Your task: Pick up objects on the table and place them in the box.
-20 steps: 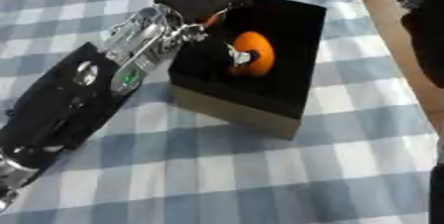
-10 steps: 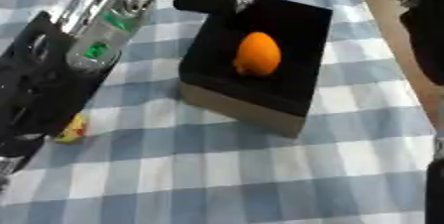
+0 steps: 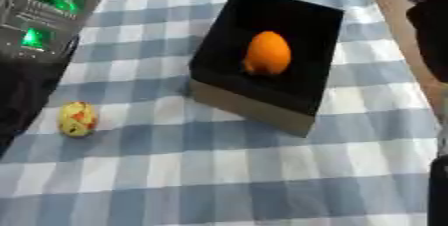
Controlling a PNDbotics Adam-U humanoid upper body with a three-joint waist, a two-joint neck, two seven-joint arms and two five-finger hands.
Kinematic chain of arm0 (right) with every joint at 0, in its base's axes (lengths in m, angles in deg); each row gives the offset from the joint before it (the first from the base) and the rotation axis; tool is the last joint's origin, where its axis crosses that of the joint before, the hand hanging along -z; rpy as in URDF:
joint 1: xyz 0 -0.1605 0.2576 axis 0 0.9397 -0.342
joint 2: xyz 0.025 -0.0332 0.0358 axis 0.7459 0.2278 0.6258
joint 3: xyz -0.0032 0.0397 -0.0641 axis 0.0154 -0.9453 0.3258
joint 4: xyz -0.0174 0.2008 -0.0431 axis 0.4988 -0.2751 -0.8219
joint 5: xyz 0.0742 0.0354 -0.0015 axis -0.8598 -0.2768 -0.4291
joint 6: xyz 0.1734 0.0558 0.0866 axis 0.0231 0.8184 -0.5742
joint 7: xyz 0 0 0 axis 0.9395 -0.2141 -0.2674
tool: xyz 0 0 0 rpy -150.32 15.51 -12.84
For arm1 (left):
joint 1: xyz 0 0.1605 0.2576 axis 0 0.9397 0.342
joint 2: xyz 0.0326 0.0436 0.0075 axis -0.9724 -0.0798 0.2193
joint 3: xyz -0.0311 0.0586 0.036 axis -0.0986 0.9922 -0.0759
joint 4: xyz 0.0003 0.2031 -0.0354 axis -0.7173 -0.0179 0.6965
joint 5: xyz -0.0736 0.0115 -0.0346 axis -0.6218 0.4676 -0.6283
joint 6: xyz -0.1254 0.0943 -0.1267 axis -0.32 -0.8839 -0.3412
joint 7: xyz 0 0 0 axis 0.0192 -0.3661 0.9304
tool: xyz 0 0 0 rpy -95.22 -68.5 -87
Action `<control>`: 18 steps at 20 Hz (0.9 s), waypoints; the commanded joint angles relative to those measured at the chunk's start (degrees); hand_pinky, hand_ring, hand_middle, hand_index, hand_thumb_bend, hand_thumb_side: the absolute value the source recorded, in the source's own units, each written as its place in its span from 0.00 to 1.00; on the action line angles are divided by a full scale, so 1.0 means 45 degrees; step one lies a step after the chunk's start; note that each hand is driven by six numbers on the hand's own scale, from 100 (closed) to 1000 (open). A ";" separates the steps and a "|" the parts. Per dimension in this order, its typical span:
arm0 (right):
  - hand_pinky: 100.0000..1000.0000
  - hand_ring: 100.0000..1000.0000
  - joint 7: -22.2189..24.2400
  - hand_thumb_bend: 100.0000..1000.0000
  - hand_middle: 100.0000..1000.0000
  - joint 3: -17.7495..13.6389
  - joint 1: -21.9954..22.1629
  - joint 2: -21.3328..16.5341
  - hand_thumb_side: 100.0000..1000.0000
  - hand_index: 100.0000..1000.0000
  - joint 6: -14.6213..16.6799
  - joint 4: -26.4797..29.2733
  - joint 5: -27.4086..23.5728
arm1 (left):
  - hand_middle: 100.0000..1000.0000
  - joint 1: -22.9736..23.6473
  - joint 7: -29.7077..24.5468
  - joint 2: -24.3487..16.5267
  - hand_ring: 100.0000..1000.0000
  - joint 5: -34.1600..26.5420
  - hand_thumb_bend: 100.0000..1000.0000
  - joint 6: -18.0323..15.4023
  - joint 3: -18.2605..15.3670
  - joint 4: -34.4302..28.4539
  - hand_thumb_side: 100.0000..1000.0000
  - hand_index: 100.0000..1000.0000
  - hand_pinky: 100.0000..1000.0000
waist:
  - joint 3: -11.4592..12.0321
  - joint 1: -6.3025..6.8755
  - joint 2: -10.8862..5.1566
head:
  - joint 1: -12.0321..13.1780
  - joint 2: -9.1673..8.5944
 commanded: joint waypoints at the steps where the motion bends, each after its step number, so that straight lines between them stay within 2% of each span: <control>1: 1.00 0.87 -0.0143 0.00 0.71 -0.0081 -0.0099 -0.0100 0.73 0.87 -0.0008 0.0218 0.0029 | 0.74 0.0406 -0.0018 -0.1160 0.78 -0.0584 0.22 -0.0404 -0.0358 -0.0520 0.78 0.89 0.69 | 0.0109 -0.0089 -0.0297 | -0.0202 0.0200; 4: 1.00 0.86 -0.0188 0.00 0.71 -0.0076 -0.0145 -0.0052 0.73 0.87 0.0014 0.0230 0.0044 | 0.74 0.1130 0.0167 -0.1958 0.79 -0.1143 0.23 -0.0950 -0.0543 -0.0551 0.81 0.89 0.69 | 0.0164 -0.0182 -0.0306 | -0.0154 0.0149; 6: 1.00 0.86 -0.0208 0.00 0.71 -0.0074 -0.0183 -0.0036 0.73 0.87 0.0042 0.0217 0.0063 | 0.75 0.1609 0.0062 -0.2446 0.79 -0.1526 0.28 -0.1246 -0.0626 -0.0554 0.80 0.89 0.70 | 0.0190 -0.0232 -0.0308 | -0.0102 0.0123; 7: 1.00 0.86 -0.0215 0.00 0.71 -0.0072 -0.0201 -0.0024 0.73 0.87 0.0062 0.0211 0.0057 | 0.76 0.1829 -0.0037 -0.2677 0.80 -0.1717 0.37 -0.1359 -0.0649 -0.0555 0.78 0.90 0.70 | 0.0204 -0.0256 -0.0307 | -0.0072 0.0110; 9: 1.00 0.86 -0.0235 0.00 0.71 -0.0081 -0.0247 -0.0006 0.73 0.87 0.0093 0.0191 0.0076 | 0.76 0.2320 -0.0361 -0.3181 0.81 -0.2003 0.41 -0.1527 -0.0635 -0.0555 0.78 0.91 0.71 | 0.0229 -0.0311 -0.0300 | -0.0018 0.0073; 13: 1.00 0.86 -0.0273 0.00 0.71 -0.0075 -0.0328 0.0065 0.73 0.87 0.0150 0.0161 0.0110 | 0.78 0.3330 -0.1156 -0.3991 0.83 -0.2099 0.42 -0.1800 -0.0531 -0.0555 0.68 0.94 0.72 | 0.0247 -0.0411 -0.0296 | 0.0001 -0.0032; 18: 1.00 0.86 -0.0315 0.00 0.71 -0.0084 -0.0338 0.0102 0.73 0.87 0.0184 0.0143 0.0130 | 0.80 0.4406 -0.2184 -0.4687 0.84 -0.1730 0.40 -0.2099 -0.0526 -0.0555 0.61 0.98 0.73 | 0.0295 -0.0478 -0.0318 | -0.0023 -0.0130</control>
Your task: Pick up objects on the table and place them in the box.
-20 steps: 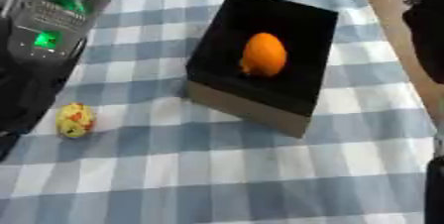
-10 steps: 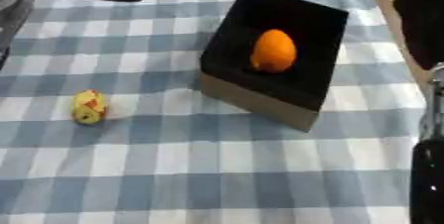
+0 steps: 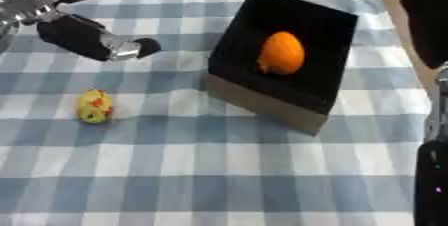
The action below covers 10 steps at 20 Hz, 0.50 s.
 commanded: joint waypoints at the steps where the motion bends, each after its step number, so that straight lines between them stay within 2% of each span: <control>1: 1.00 0.86 -0.0052 0.00 0.71 -0.0057 -0.0222 -0.0025 0.73 0.87 0.0022 0.0142 0.0103 | 0.81 0.0300 -0.0634 -0.0808 0.84 0.0319 0.39 -0.0184 -0.0158 -0.0194 0.60 0.99 0.73 | 0.0042 0.0006 -0.0307 | 0.0016 -0.0174; 10: 1.00 0.87 -0.0111 0.00 0.71 -0.0099 -0.0155 -0.0106 0.74 0.87 0.0004 0.0136 0.0119 | 0.81 0.2055 -0.1395 -0.1572 0.85 0.0944 0.39 -0.0340 -0.0193 -0.0194 0.56 1.00 0.74 | 0.0156 0.0014 -0.0323 | -0.0009 -0.0213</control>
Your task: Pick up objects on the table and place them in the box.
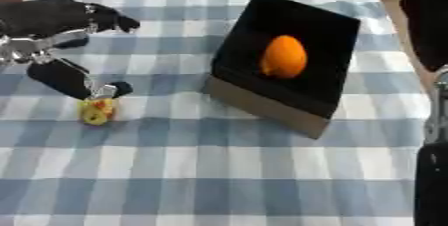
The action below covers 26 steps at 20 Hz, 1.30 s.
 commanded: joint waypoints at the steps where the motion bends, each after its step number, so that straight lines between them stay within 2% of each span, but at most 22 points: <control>1: 1.00 0.87 -0.0081 0.00 0.71 -0.0092 -0.0156 -0.0113 0.74 0.87 -0.0021 0.0136 0.0115 | 0.82 0.0197 -0.0220 -0.0628 0.85 0.0214 0.40 -0.0017 -0.0187 -0.0194 0.58 1.00 0.74 | 0.0041 0.0019 -0.0304 | -0.0001 -0.0140; 9: 1.00 0.87 -0.0093 0.00 0.71 -0.0114 -0.0086 -0.0241 0.74 0.87 -0.0024 0.0114 0.0101 | 0.82 0.0996 -0.0542 -0.0990 0.86 0.0044 0.57 -0.0098 -0.0324 -0.0194 0.67 1.00 0.74 | 0.0187 0.0025 -0.0312 | 0.0035 -0.0094; 12: 1.00 0.87 -0.0081 0.00 0.71 -0.0117 -0.0039 -0.0330 0.74 0.87 -0.0034 0.0109 0.0042 | 0.81 0.1220 -0.0616 -0.1050 0.85 0.0010 0.57 -0.0048 -0.0451 -0.0194 0.68 1.00 0.73 | 0.0245 0.0038 -0.0288 | 0.0038 -0.0097; 17: 1.00 0.87 -0.0060 0.00 0.71 -0.0137 -0.0028 -0.0416 0.74 0.87 -0.0042 0.0107 -0.0039 | 0.81 0.1462 -0.0661 -0.1047 0.84 0.0170 0.54 0.0224 -0.0566 -0.0194 0.68 0.98 0.72 | 0.0257 0.0035 -0.0237 | 0.0079 -0.0141; 18: 1.00 0.87 -0.0055 0.00 0.71 -0.0141 -0.0030 -0.0427 0.74 0.87 -0.0042 0.0103 -0.0047 | 0.80 0.1511 -0.0663 -0.1040 0.84 0.0207 0.50 0.0318 -0.0580 -0.0194 0.68 0.97 0.72 | 0.0252 0.0033 -0.0225 | 0.0087 -0.0158; 26: 1.00 0.87 -0.0020 0.00 0.71 -0.0145 -0.0097 -0.0458 0.74 0.87 -0.0025 0.0076 -0.0092 | 0.80 0.1791 -0.0867 -0.0948 0.83 0.0656 0.37 0.1045 -0.0545 -0.0194 0.64 0.92 0.68 | 0.0181 0.0003 -0.0107 | 0.0150 -0.0304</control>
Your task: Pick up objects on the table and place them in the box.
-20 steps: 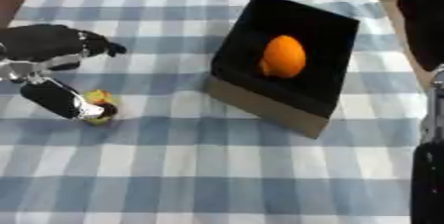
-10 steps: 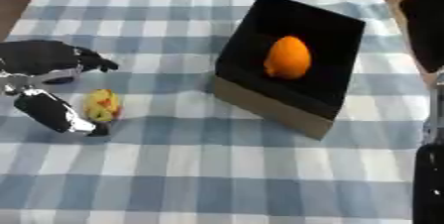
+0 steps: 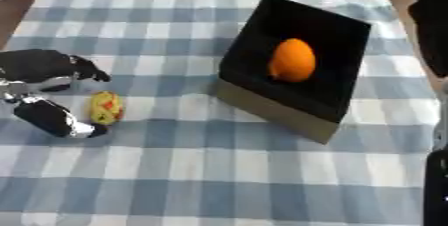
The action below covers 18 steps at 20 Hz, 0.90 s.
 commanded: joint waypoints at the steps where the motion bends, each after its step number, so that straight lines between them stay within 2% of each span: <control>1: 1.00 0.87 0.0016 0.00 0.71 -0.0072 -0.0227 -0.0218 0.74 0.87 0.0014 0.0075 -0.0072 | 0.80 -0.0040 -0.0046 -0.0354 0.83 0.0190 0.37 0.0268 -0.0199 -0.0193 0.64 0.92 0.67 | -0.0015 0.0006 -0.0190 | 0.0047 -0.0197; 10: 1.00 0.87 0.0075 0.00 0.71 -0.0059 -0.0332 -0.0235 0.74 0.87 0.0075 0.0008 -0.0087 | 0.79 -0.0191 -0.0253 -0.0176 0.82 0.0732 0.33 0.0662 -0.0147 -0.0193 0.60 0.91 0.66 | -0.0089 -0.0041 -0.0067 | 0.0111 -0.0320; 18: 1.00 0.87 0.0138 0.00 0.71 -0.0028 -0.0345 -0.0200 0.74 0.87 0.0079 0.0015 -0.0116 | 0.78 -0.0279 -0.0752 -0.0053 0.82 0.1051 0.33 0.1016 -0.0033 -0.0193 0.61 0.90 0.65 | -0.0144 -0.0047 -0.0008 | 0.0195 -0.0419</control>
